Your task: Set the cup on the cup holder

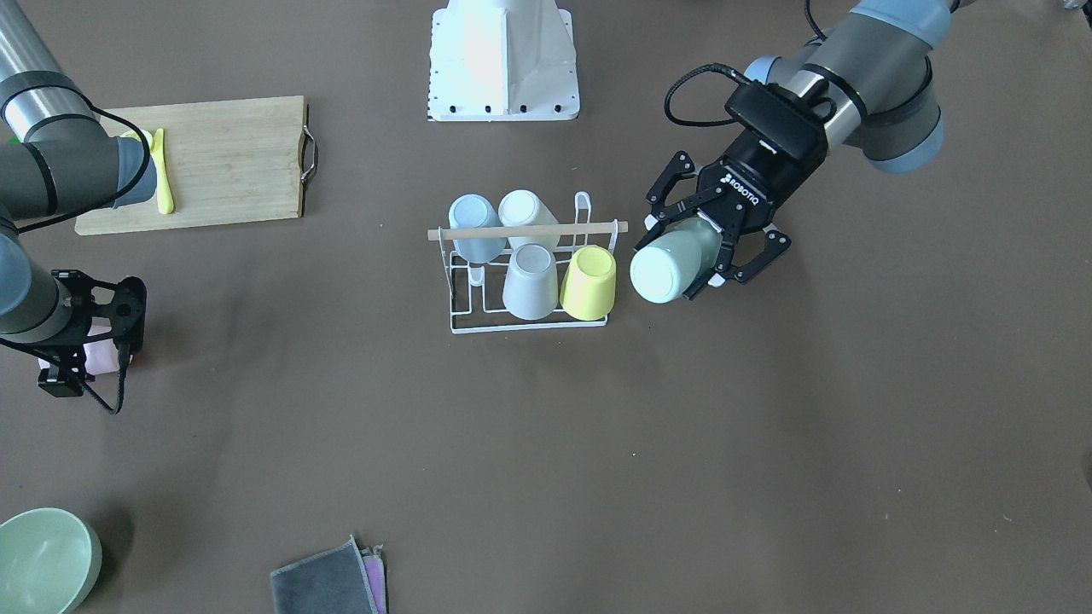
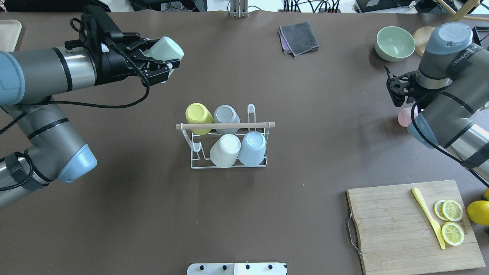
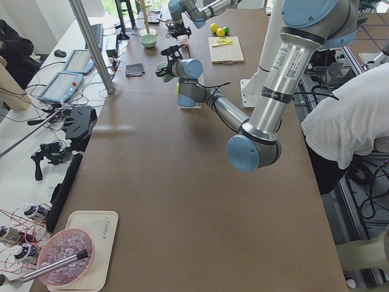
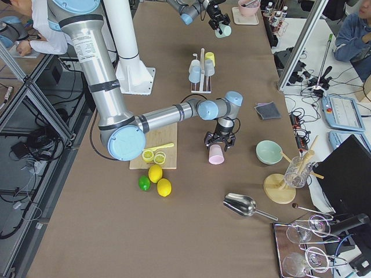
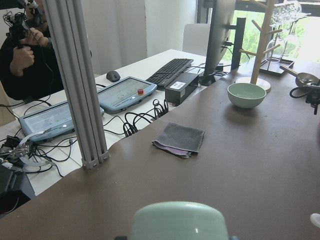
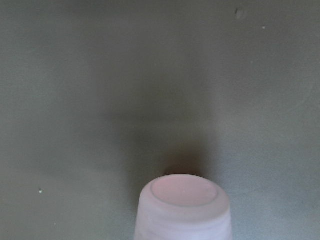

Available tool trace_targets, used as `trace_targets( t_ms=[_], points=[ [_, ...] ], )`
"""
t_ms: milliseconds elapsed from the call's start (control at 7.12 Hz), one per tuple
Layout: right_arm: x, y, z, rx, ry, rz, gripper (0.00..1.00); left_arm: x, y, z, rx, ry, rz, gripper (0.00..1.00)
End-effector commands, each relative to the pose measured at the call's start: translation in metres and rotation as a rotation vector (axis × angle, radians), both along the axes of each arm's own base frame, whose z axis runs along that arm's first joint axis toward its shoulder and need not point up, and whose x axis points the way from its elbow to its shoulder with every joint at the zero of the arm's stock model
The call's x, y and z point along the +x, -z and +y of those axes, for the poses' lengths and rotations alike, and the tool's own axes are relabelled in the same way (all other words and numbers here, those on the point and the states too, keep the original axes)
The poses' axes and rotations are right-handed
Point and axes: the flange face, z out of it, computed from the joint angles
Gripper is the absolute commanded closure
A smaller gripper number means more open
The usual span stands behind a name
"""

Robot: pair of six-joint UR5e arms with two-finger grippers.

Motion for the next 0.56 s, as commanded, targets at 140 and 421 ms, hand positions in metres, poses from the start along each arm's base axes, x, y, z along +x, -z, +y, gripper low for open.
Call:
trace_targets(
  t_ms=[140,421],
  points=[
    [-0.013,-0.012,0.000,0.015,-0.022,-0.007,0.01,0.024,0.006,0.041,0.079,0.102,0.183,1.00],
    [-0.014,-0.014,0.000,0.014,-0.020,-0.006,0.01,0.038,0.013,0.068,0.091,0.160,0.292,1.00]
  ],
)
